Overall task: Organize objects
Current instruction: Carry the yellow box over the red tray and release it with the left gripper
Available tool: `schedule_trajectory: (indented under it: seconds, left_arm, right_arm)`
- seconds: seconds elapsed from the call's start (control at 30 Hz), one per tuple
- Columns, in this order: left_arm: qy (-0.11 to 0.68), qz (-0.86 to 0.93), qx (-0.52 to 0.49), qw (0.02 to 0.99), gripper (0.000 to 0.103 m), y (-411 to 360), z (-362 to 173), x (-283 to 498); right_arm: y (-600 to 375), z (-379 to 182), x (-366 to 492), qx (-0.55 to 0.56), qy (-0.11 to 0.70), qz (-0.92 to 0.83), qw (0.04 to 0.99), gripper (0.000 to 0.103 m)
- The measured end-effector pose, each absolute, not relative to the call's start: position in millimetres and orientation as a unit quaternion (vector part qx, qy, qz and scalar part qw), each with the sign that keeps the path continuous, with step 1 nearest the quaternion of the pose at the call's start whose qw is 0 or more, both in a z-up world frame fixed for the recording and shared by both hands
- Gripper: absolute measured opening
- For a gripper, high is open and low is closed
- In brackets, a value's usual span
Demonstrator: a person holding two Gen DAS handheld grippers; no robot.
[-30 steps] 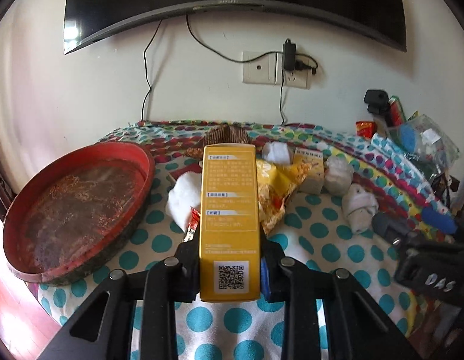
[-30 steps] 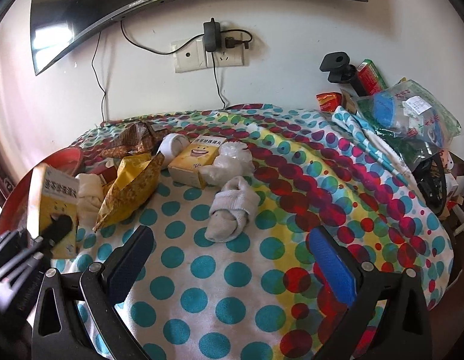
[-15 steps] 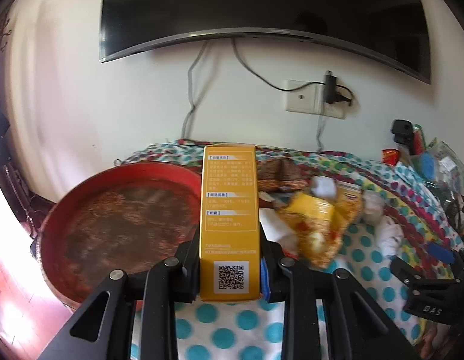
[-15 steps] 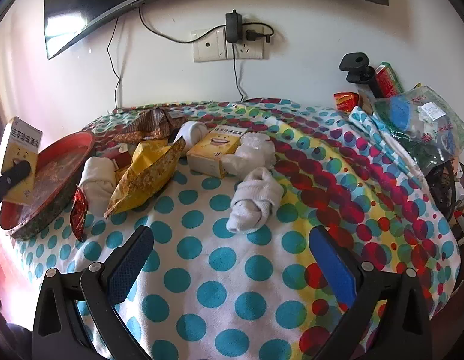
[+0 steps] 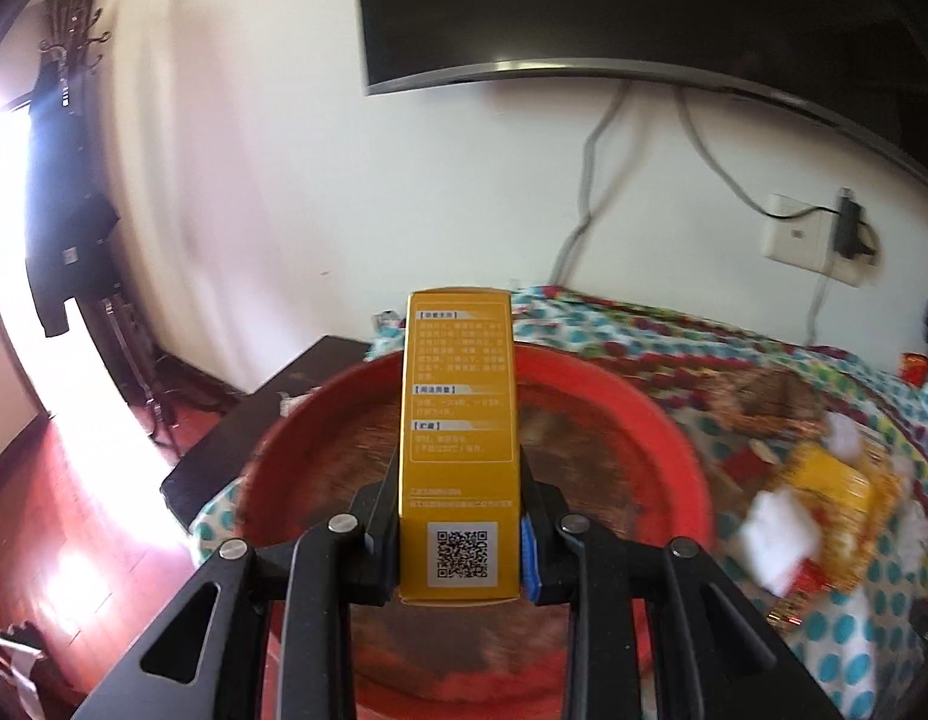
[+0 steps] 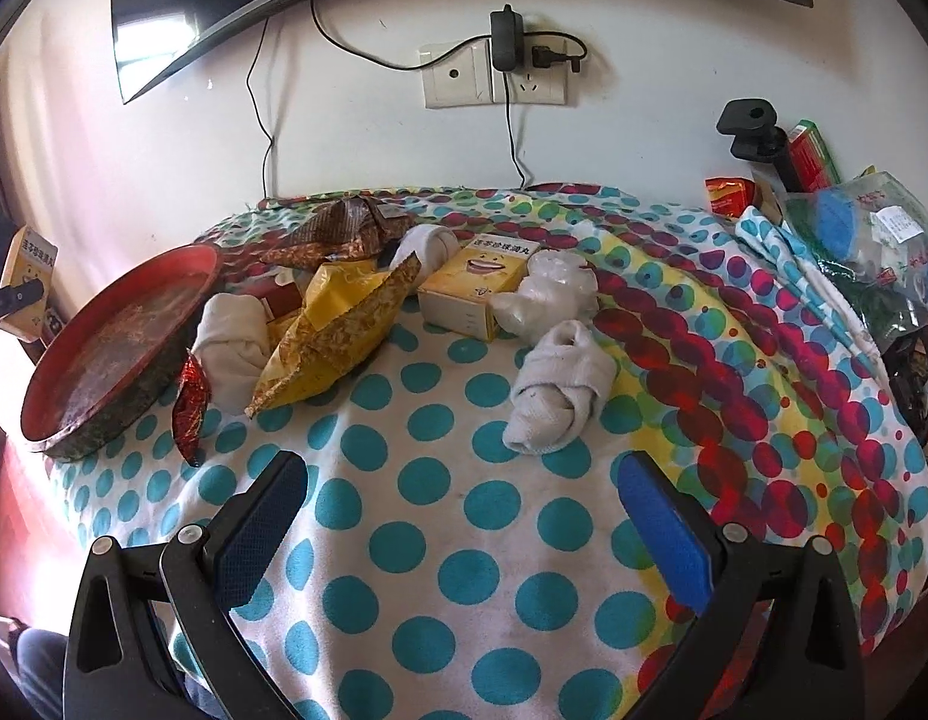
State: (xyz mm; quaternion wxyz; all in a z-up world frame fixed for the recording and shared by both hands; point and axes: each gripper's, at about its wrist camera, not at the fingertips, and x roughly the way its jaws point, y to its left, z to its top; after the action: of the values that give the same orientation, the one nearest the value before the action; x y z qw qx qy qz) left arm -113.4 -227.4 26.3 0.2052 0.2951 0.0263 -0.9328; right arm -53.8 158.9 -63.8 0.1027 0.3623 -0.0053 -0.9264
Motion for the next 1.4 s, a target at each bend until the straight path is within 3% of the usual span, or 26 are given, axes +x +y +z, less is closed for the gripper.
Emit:
schedule_trajectory:
  seconds: [0.8,1.07,1.4]
  left_arm:
    - [0.07,-0.889,0.366,0.266,0.029,-316,-21,-157]
    - [0.066,-0.892,0.368,0.253,0.029,-322,-24,-163]
    - [0.073,-0.89,0.377,0.245,0.029,-332,-29,-168]
  right_arm:
    - [153,-76,-57,0.374,0.018,-0.919,0.121,0.103]
    - [215,-70,-69,0.369,-0.035,-0.925,0.078,0.103]
    - [195,-73,-91,0.375,0.025,-0.925,0.06,0.103]
